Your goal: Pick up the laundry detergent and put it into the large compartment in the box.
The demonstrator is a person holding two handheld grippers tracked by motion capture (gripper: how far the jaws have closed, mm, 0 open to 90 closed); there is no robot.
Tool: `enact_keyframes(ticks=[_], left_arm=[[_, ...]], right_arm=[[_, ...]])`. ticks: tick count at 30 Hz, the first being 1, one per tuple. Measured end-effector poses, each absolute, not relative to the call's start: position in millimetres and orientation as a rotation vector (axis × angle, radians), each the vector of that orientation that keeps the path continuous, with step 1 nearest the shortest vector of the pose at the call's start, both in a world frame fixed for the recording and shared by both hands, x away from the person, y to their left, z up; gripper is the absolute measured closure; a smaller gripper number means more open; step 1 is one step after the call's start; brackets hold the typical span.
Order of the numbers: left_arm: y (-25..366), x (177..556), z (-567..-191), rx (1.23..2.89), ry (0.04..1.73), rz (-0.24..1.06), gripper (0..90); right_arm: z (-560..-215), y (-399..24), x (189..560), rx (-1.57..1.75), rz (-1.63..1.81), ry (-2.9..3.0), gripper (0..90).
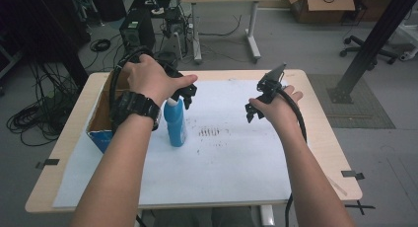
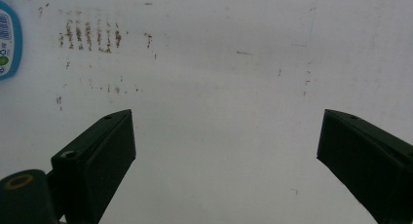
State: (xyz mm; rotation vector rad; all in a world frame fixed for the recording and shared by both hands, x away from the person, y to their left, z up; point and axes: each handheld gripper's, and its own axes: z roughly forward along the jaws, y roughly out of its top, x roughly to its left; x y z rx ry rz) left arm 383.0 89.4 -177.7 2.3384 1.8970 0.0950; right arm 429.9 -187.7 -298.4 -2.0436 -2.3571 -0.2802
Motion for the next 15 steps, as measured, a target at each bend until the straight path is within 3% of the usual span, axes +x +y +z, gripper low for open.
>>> enact_keyframes(ticks=[15], left_arm=[[86.7, 401.5, -177.9, 2.348, 1.882, 0.089, 4.7]], right_arm=[[-294.1, -187.7, 434.1, -2.019, -0.308, -2.378, 7.0]])
